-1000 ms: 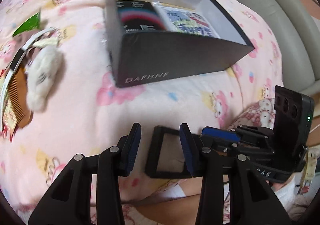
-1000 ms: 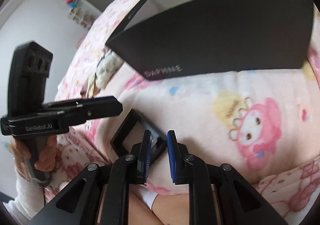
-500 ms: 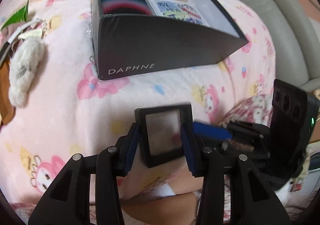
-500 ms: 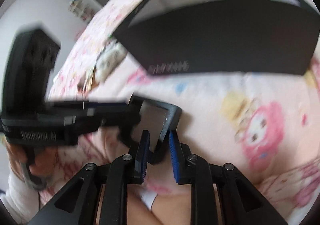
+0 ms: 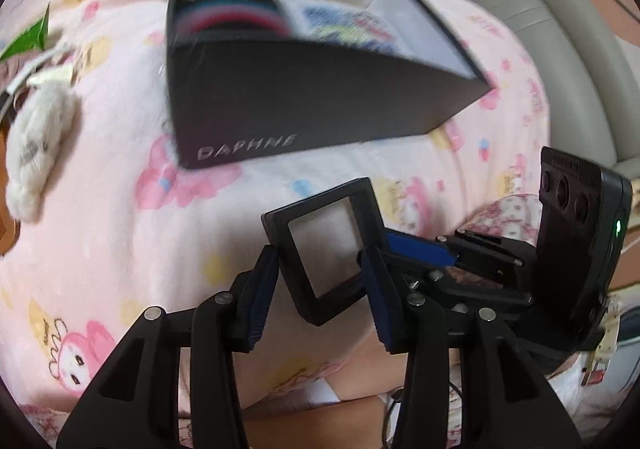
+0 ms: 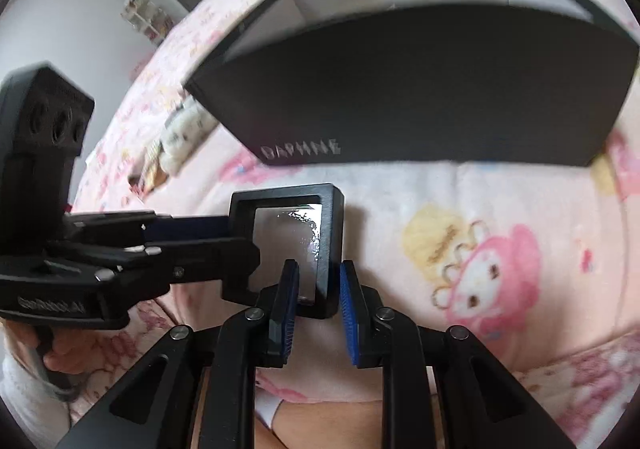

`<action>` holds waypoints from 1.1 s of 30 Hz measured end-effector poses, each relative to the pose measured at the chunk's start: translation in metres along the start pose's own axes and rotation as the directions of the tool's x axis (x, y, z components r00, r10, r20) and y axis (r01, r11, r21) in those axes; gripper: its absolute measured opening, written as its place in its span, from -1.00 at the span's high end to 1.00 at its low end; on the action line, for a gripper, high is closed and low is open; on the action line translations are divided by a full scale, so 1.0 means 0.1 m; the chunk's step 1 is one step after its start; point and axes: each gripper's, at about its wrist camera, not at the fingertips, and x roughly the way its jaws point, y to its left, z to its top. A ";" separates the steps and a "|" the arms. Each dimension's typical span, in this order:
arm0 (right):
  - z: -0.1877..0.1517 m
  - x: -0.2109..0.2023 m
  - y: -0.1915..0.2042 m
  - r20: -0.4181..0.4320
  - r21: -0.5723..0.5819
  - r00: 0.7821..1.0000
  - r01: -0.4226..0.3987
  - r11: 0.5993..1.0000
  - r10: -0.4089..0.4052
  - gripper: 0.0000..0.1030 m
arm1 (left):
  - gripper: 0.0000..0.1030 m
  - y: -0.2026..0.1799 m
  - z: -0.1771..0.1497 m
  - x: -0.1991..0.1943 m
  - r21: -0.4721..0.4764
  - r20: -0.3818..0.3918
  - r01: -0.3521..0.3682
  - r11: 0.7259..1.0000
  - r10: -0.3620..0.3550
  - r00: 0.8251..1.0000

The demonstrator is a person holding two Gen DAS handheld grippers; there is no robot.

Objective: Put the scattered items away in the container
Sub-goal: 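Lower the black frame into the black box onto the kit and release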

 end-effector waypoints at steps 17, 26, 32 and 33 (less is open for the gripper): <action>1.24 -0.79 -0.39 0.254 -0.028 0.967 -0.025 0.999 0.031 0.66 | 0.17 -0.62 1.43 -0.23 0.063 0.187 0.046 0.997 -0.057 0.981; 1.42 -0.29 -0.77 0.145 -0.012 0.988 0.060 0.998 -0.058 0.66 | 0.17 -0.40 1.72 0.56 0.002 0.010 0.007 1.000 -0.007 1.000; 1.38 -0.40 -0.94 0.199 0.031 0.977 0.076 0.997 -0.081 0.66 | 0.17 -0.36 1.71 0.75 -0.015 -0.017 -0.016 1.000 0.016 1.000; 1.37 -0.45 -0.97 0.220 0.043 0.972 0.077 0.996 -0.085 0.66 | 0.17 -0.34 1.70 0.75 -0.026 -0.013 -0.014 1.000 0.013 1.000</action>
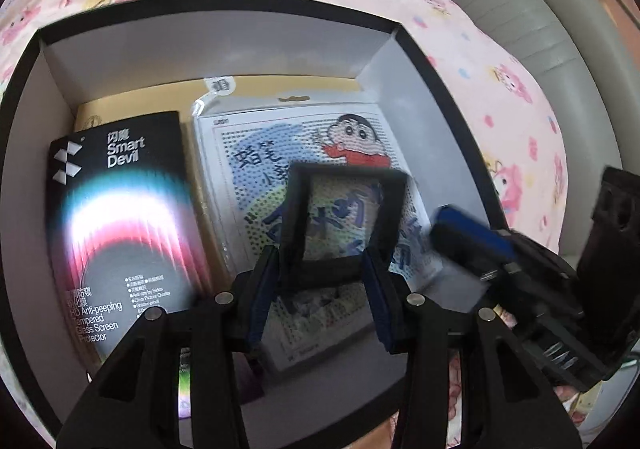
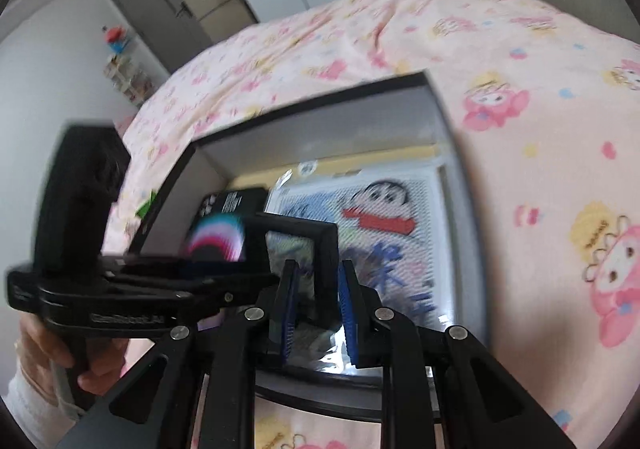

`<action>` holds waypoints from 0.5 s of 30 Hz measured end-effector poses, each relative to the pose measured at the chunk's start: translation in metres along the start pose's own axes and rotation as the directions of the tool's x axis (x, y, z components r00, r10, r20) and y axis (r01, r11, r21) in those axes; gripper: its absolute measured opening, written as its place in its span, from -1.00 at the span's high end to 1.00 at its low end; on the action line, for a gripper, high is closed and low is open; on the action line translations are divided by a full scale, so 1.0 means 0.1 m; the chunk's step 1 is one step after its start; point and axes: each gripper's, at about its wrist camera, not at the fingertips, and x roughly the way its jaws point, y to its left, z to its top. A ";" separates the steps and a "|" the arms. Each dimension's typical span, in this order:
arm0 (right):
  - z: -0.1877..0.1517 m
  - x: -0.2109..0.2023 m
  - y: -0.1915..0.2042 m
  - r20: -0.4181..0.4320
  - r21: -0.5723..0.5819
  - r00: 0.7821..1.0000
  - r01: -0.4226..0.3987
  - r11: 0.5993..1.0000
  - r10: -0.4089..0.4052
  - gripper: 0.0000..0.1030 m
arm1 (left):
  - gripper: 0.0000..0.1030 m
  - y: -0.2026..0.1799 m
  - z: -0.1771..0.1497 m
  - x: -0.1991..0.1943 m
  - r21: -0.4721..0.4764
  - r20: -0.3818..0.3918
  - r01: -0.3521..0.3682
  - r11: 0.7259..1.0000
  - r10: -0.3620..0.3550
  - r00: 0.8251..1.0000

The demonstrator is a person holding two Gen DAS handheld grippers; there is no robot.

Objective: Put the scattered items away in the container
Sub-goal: 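Lower the black frame into the black box onto the kit and release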

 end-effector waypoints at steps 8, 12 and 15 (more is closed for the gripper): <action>0.02 -0.44 -0.37 0.188 0.173 0.980 0.027 0.984 -0.060 0.66 | 0.17 0.10 0.03 -0.04 -0.076 0.024 -0.012 0.997 0.014 1.000; 0.06 -0.45 -0.54 0.186 0.212 0.976 0.074 0.975 -0.114 0.66 | -0.17 -0.02 0.22 0.04 -0.077 -0.041 -0.081 0.994 0.078 0.996; 0.07 -0.33 -0.57 0.126 0.175 0.979 0.136 0.975 -0.159 0.66 | -0.19 -0.11 0.31 0.22 -0.032 -0.098 -0.098 0.995 0.095 0.991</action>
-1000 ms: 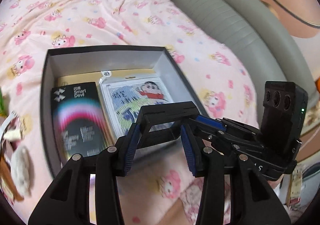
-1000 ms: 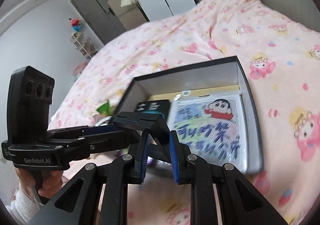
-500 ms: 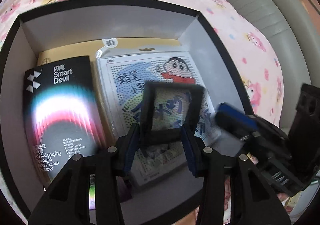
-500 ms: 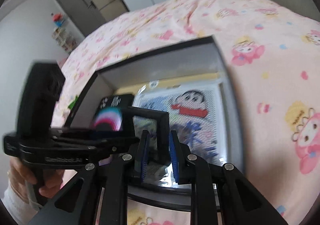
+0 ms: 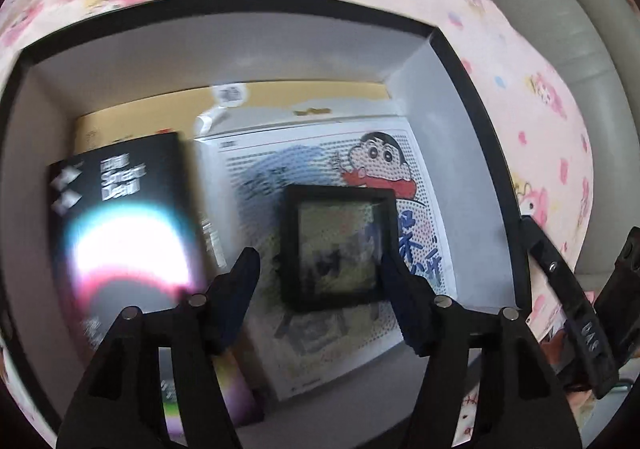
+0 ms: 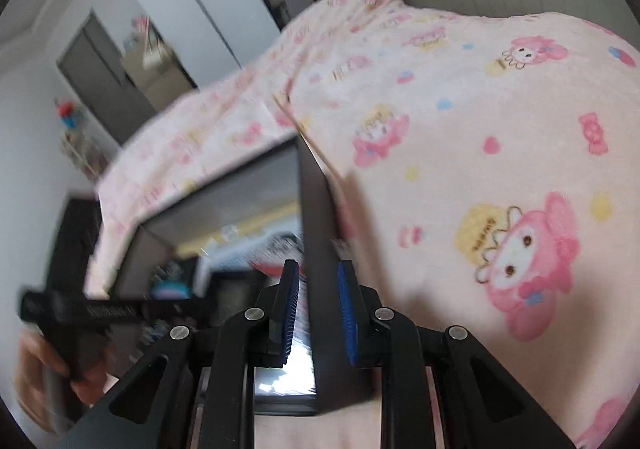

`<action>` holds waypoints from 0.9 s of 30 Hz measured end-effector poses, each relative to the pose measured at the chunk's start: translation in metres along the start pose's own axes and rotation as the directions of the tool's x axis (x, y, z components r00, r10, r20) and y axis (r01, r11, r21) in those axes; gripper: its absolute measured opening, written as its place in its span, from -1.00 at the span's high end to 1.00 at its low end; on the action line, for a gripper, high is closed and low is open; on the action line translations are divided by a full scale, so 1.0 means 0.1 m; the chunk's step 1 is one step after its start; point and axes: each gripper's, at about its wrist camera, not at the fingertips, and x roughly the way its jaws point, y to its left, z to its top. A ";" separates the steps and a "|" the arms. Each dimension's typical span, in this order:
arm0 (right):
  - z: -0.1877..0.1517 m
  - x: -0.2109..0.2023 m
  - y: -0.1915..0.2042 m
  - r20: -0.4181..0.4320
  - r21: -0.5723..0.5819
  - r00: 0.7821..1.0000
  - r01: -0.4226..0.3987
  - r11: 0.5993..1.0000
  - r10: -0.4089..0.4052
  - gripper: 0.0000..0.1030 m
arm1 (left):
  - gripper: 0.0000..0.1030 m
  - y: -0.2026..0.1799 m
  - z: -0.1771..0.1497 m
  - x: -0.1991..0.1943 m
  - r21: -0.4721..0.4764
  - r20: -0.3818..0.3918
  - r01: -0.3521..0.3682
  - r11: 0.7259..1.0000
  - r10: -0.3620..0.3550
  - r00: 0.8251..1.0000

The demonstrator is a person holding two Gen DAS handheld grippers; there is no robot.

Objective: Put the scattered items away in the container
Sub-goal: 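Lower the black frame into the black box onto the kit and release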

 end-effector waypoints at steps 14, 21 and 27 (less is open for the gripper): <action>0.05 -0.13 -0.19 0.066 0.072 0.992 -0.108 0.992 0.103 0.65 | 0.19 -0.55 -0.09 -0.07 0.149 0.019 0.060 0.987 -0.063 0.998; 0.10 -0.10 -0.37 0.076 0.148 0.996 -0.059 0.987 0.048 0.64 | 0.19 -0.57 0.15 0.04 0.108 0.052 0.038 0.993 -0.043 0.998; 0.07 0.05 -0.47 0.001 0.181 1.000 -0.031 0.983 0.031 0.64 | 0.18 -0.67 0.32 0.28 0.149 -0.034 0.101 0.984 -0.097 0.995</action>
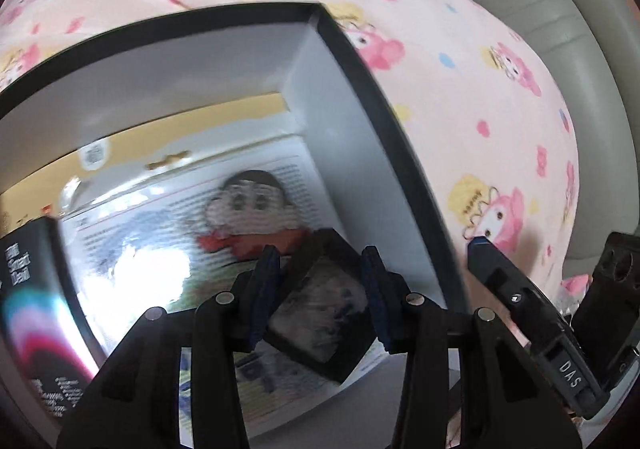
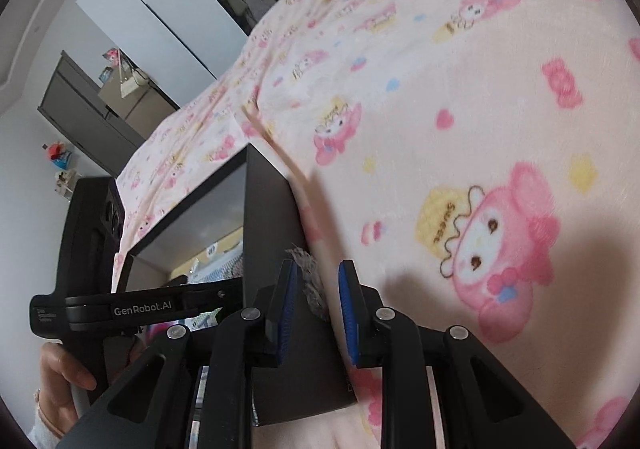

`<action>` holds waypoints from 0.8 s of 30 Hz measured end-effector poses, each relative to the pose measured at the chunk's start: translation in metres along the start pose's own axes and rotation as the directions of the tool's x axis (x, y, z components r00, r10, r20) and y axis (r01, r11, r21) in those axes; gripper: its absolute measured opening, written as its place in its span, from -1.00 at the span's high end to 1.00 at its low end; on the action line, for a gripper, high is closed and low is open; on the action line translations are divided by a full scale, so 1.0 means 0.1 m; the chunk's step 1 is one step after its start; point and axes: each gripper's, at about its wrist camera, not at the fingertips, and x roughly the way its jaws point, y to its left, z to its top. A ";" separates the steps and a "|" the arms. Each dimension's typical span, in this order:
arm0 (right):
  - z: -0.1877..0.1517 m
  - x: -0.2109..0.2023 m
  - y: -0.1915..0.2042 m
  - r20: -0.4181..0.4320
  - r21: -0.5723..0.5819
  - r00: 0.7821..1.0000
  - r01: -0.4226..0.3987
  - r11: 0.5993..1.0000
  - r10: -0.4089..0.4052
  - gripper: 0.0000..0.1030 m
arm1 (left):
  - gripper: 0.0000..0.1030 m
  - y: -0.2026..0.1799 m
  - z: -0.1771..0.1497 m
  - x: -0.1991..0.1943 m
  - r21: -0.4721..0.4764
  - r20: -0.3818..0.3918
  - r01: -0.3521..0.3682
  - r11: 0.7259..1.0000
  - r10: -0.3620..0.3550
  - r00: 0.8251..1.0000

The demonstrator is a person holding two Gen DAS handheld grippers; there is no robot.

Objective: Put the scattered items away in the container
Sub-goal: 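Lower the black frame into the black box onto the kit and release, then withdraw the left tool from the box and move it over the wooden comb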

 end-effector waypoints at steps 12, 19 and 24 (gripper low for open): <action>-0.06 0.04 0.09 -0.026 -0.052 1.000 0.003 0.999 -0.004 0.64 | 0.21 0.13 -0.16 -0.22 -0.006 0.017 0.030 1.000 -0.030 0.999; -0.07 0.07 0.15 -0.034 -0.084 0.999 0.016 0.996 -0.019 0.64 | 0.03 0.13 -0.35 -0.12 0.017 -0.059 0.083 0.996 -0.082 0.995; -0.07 0.07 0.19 -0.024 -0.103 0.999 0.034 0.994 -0.037 0.63 | 0.00 0.19 -0.37 -0.30 0.007 0.026 0.136 0.991 -0.136 0.990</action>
